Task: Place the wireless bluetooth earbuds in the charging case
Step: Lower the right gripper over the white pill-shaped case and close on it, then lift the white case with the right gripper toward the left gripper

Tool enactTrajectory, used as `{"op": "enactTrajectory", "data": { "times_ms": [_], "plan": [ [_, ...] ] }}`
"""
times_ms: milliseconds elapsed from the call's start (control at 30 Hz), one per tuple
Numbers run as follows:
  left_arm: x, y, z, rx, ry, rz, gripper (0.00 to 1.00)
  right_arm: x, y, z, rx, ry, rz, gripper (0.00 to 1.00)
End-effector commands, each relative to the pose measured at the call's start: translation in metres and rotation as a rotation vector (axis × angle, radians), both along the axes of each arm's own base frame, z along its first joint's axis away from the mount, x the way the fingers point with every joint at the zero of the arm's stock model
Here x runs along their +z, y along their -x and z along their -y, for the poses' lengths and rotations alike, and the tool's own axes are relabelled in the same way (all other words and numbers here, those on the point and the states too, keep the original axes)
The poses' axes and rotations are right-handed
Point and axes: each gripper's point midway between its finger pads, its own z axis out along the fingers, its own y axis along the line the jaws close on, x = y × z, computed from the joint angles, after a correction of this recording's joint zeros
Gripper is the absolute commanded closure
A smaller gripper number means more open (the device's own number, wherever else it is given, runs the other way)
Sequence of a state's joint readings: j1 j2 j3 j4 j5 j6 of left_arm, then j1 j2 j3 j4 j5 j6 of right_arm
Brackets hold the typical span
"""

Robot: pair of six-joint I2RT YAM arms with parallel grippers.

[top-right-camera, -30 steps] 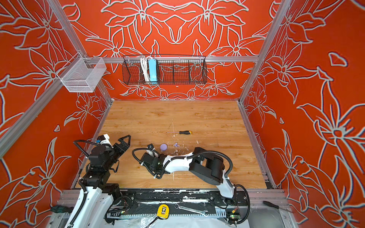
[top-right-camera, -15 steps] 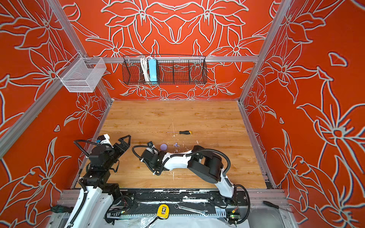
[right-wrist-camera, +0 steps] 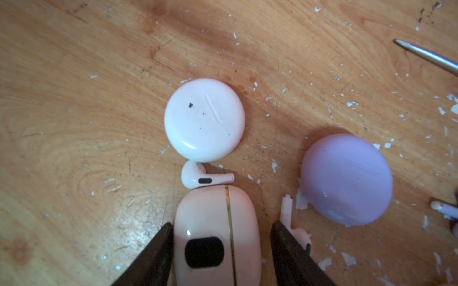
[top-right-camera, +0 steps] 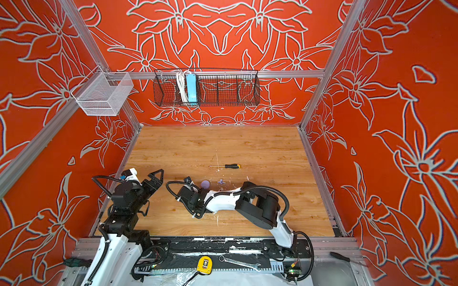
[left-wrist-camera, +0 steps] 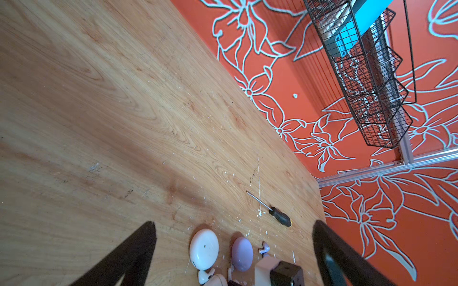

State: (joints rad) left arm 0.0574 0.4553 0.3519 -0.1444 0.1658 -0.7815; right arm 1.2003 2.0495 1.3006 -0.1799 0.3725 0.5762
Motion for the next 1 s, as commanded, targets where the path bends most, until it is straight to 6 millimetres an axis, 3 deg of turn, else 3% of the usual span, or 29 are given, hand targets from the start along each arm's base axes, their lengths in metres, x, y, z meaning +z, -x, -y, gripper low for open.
{"op": "enactTrajectory", "data": {
  "times_ms": [0,367,633,700,833,900,967],
  "plan": [
    [0.009,-0.001,-0.002,0.008,-0.014,0.022,0.03,-0.029,0.012,0.009,0.049,0.073,-0.063,0.36],
    [0.01,-0.001,-0.003,0.011,-0.015,0.024,0.03,-0.03,0.014,0.012,0.083,0.11,-0.048,0.51],
    [0.008,-0.002,0.0,-0.003,-0.004,0.013,0.03,-0.019,0.02,0.012,0.154,0.087,-0.012,0.53],
    [0.006,-0.003,0.002,-0.011,0.009,0.002,0.03,-0.009,0.022,0.014,0.186,0.061,0.015,0.53],
    [0.006,-0.002,0.014,-0.067,0.066,-0.087,0.03,0.037,0.023,0.019,0.284,0.02,0.124,0.61],
    [0.018,-0.001,0.028,-0.144,0.113,-0.108,0.03,0.066,0.024,0.028,0.334,0.018,0.203,0.65],
    [0.035,0.001,0.056,-0.305,0.178,-0.094,0.03,0.096,0.025,0.038,0.392,0.003,0.311,0.65]
  ]
}}
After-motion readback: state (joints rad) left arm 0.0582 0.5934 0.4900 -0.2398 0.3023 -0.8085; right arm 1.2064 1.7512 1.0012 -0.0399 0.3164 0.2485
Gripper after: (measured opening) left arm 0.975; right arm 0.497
